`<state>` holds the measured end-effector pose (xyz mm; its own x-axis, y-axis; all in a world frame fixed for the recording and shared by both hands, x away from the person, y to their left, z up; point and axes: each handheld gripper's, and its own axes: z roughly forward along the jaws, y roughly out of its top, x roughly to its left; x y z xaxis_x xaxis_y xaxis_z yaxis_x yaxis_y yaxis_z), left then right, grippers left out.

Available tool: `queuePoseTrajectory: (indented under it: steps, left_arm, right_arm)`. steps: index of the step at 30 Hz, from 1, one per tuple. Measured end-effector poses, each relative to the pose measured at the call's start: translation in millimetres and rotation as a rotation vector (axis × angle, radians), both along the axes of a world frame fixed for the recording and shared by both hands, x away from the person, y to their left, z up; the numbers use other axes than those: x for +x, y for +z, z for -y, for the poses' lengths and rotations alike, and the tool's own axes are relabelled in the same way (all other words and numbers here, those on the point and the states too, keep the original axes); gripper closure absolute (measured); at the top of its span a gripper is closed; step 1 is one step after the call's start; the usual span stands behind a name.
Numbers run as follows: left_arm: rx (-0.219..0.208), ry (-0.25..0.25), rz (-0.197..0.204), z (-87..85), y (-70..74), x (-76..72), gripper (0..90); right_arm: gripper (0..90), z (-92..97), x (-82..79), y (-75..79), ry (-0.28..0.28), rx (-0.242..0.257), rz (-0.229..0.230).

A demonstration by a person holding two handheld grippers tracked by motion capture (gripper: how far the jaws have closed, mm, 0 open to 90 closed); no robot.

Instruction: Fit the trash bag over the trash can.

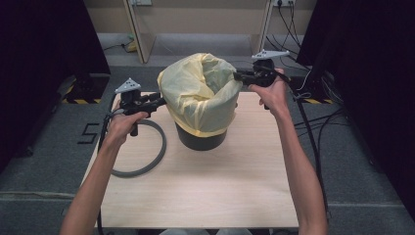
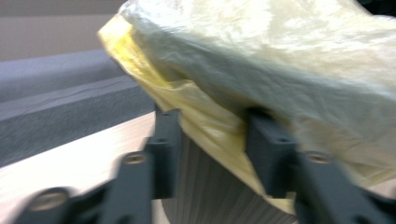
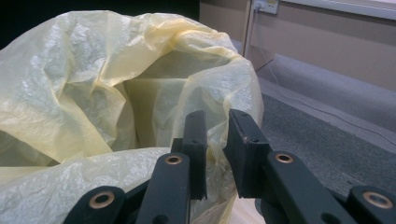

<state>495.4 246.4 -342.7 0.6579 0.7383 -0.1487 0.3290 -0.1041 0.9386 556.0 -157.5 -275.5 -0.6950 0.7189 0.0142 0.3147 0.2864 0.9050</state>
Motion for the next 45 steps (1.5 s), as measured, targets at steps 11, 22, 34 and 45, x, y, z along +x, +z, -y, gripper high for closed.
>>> queuePoseTrajectory:
  steps: [11, 22, 34, 45]
  left_arm:
    - [0.073, 0.0, -0.029, 8.0, -18.7, 6.6, 89.8]
    - [0.149, 0.009, -0.126, 16.7, -73.5, 13.3, 89.9]
    - [0.016, 0.212, -0.06, -35.8, -14.5, 21.8, 57.8]
    - [-0.092, 0.228, -0.114, -27.2, 0.8, 50.1, 48.6]
  right_arm:
    - [75.7, -2.8, -5.1, -0.5, 0.017, 0.004, 0.006]
    - [73.8, -13.1, -14.7, -2.6, 0.058, -0.007, 0.011]
    - [61.6, -11.9, -28.6, 1.8, 0.075, 0.009, 0.005]
    - [61.8, -12.3, -27.0, 1.3, 0.076, 0.007, -0.005]
